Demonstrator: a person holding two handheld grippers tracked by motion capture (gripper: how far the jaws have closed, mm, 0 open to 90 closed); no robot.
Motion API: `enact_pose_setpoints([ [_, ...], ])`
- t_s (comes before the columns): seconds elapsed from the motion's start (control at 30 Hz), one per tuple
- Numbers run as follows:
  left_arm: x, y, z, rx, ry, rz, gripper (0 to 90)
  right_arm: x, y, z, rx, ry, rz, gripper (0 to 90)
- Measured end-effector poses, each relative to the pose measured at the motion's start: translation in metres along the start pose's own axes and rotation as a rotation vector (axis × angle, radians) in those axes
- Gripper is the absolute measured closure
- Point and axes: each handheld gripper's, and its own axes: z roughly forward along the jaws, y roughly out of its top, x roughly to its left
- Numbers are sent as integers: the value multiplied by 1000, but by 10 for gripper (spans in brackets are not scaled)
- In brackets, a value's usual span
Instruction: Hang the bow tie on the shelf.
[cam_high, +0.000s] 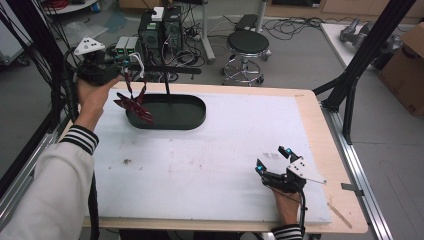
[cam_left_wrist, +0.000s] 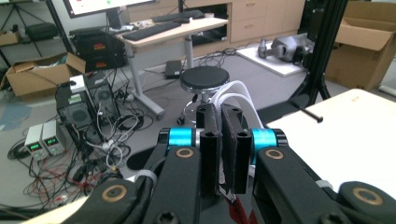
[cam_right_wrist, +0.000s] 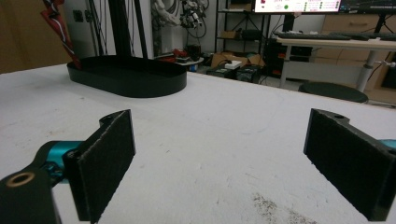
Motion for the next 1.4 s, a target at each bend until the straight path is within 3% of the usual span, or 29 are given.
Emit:
enact_pose_setpoints([
  [0.33,-3,8,21,-17,-8,-4,859,-1,0,0,-4,-5,-4,79],
  [0.67,0,-1,41,-14,2,-25,859,-1,0,0,-5,-4,0,79],
  [1.0,1,-16,61,40,22,-32,859,-1,0,0,-6,-1,2,79],
  [1.4,7,-27,71,107,51,-31,859,-1,0,0,-4,0,14,79],
])
